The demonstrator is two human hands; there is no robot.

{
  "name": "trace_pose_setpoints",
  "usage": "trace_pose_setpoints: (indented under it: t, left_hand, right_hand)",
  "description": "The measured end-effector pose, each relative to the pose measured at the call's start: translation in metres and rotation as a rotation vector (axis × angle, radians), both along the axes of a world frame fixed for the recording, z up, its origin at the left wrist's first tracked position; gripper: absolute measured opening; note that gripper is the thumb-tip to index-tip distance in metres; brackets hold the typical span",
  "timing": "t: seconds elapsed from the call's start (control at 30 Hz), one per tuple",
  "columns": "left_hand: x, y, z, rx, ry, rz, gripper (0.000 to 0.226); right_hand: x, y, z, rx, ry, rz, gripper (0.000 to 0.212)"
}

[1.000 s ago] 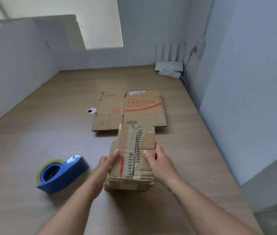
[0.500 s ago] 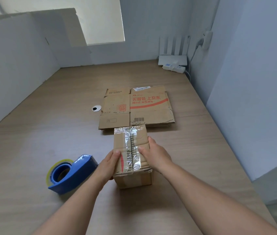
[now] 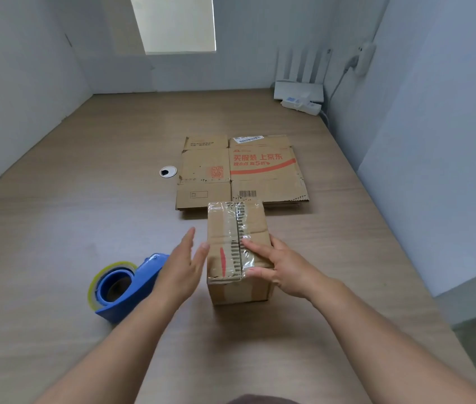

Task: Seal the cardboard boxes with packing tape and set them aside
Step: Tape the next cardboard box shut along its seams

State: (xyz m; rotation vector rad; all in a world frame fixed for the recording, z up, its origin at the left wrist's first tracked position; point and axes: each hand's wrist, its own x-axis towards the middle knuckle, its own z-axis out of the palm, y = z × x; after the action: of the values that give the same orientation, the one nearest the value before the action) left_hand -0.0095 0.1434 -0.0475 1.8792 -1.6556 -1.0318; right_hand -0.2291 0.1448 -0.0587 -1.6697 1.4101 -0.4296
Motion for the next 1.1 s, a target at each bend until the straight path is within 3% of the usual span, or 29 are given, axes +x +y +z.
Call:
trace_pose_setpoints:
  t: [0.1, 0.17, 0.23, 0.4, 0.53, 0.7, 0.8, 0.87, 1.0, 1.1]
  left_hand:
    - [0.045, 0.014, -0.01, -0.172, -0.376, 0.117, 0.059]
    - [0.068, 0.018, -0.022, -0.113, -0.556, 0.151, 0.061]
    - [0.077, 0.02, -0.033, 0.022, -0.62, 0.149, 0.065]
    - [0.085, 0.005, -0.034, 0.217, -0.626, 0.185, 0.06]
    - [0.101, 0.0, -0.029, 0.228, -0.565, 0.145, 0.044]
    - [0.085, 0.001, 0.019, 0.081, -0.215, 0.025, 0.033]
    - [0.064, 0.003, 0.056, 0.005, -0.043, -0.155, 0.026]
    - [0.054, 0.004, 0.067, 0.04, -0.026, -0.286, 0.033]
    - [0.041, 0.003, 0.063, 0.095, -0.141, -0.412, 0.068]
    - [0.041, 0.0, 0.059, 0.085, -0.148, -0.411, 0.066]
  right_hand:
    - [-0.001, 0.0, 0.002, 0.003, 0.013, 0.017, 0.063]
    - [-0.001, 0.0, 0.003, 0.014, 0.035, 0.029, 0.064]
    - [-0.001, -0.001, 0.004, 0.023, 0.048, 0.033, 0.064]
    - [0.001, -0.001, 0.006, 0.032, 0.071, 0.02, 0.063]
    - [0.001, 0.001, 0.007, 0.014, 0.098, 0.02, 0.063]
    - [0.002, 0.0, 0.007, -0.029, 0.149, 0.01, 0.064]
    - [0.002, 0.0, 0.013, -0.042, 0.272, 0.026, 0.065]
    - [0.002, 0.001, 0.018, -0.045, 0.319, 0.026, 0.065]
    - [0.003, 0.007, 0.028, -0.063, 0.343, 0.048, 0.062]
    - [0.004, 0.012, 0.037, -0.162, 0.336, 0.02, 0.059]
